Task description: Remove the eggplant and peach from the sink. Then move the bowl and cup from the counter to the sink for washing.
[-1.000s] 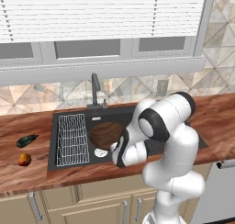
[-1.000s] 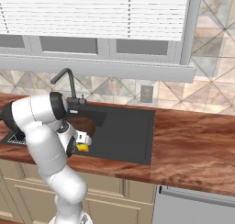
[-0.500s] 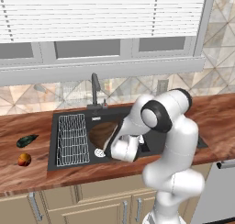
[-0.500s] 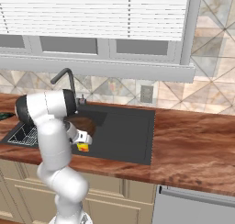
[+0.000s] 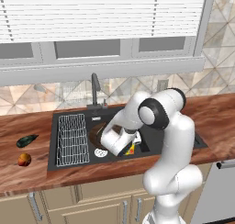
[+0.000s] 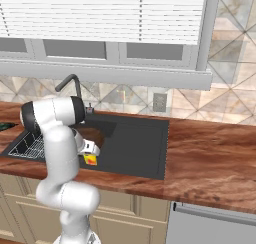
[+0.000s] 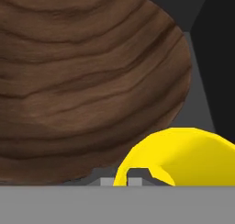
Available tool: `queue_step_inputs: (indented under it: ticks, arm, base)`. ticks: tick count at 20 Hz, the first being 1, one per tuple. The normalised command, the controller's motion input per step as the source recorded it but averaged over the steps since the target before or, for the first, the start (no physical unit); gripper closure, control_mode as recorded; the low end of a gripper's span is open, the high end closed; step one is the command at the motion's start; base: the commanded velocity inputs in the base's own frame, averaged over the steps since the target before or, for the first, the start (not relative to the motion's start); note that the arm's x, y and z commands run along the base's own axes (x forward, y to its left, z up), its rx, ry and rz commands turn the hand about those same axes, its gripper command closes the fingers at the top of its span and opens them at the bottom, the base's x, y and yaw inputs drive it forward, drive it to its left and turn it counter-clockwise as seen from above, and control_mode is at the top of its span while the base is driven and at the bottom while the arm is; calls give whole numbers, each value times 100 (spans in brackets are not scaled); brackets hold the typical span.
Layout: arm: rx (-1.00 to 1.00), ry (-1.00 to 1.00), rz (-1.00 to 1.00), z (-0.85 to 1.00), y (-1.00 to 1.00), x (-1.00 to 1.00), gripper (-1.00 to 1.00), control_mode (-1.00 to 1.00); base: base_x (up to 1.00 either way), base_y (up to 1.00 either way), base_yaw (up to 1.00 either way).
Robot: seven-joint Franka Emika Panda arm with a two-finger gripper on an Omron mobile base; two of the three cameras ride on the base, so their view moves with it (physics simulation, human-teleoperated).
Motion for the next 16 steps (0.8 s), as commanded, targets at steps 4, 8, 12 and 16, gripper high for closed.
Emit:
queue_step_inputs:
  ticks: [4,8,12,16]
  arm:
    - [2,0,0,-16,0,5,100,-100]
    - [2,0,0,-15,0,1,100,-100]
    - [4,-1,0,-14,0,-5,100,-100]
    - [4,-2,-1,-14,0,-9,100,-100]
  base:
    - [0,0,0]
    - [0,0,0]
    - [0,0,0]
    - [0,0,0]
